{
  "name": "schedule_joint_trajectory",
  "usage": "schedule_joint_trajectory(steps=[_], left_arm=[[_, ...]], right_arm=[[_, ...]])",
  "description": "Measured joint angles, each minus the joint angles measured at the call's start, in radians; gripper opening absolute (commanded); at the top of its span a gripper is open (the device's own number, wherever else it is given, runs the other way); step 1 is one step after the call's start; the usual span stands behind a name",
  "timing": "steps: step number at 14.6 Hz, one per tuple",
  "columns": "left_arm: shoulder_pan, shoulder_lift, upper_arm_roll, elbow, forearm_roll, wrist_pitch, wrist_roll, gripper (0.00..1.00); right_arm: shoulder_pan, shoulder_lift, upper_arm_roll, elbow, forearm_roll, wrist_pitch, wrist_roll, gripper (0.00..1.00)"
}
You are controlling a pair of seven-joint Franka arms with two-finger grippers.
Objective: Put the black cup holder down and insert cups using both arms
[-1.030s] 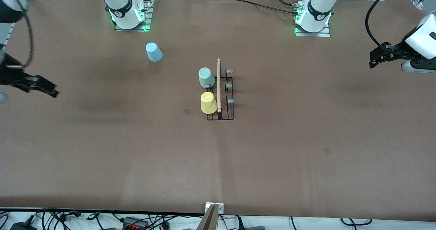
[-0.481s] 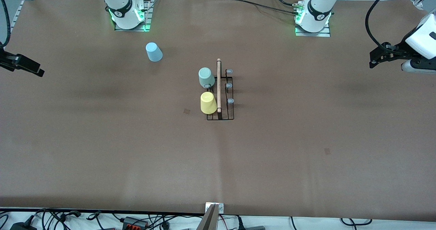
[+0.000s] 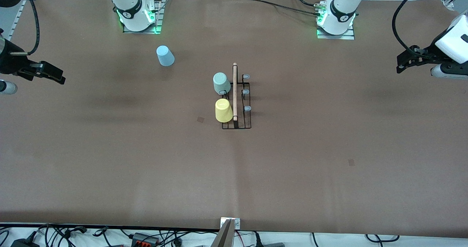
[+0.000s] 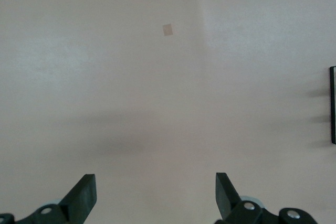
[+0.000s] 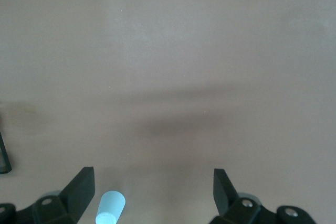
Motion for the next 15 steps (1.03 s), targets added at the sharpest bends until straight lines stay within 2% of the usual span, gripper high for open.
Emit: schedule_joint_trajectory(steps=[10, 15], left_arm=[[0.000, 0.000, 0.000, 0.000, 0.000, 0.000, 0.000, 1.00], [0.000, 0.000, 0.000, 0.000, 0.000, 0.000, 0.000, 1.00]], right_arm=[[0.043, -0.013, -0.067, 0.001, -0.001, -0.017, -0.032, 1.00], [0.046, -0.013, -0.074, 0.001, -0.001, -0.007, -0.034, 1.00]])
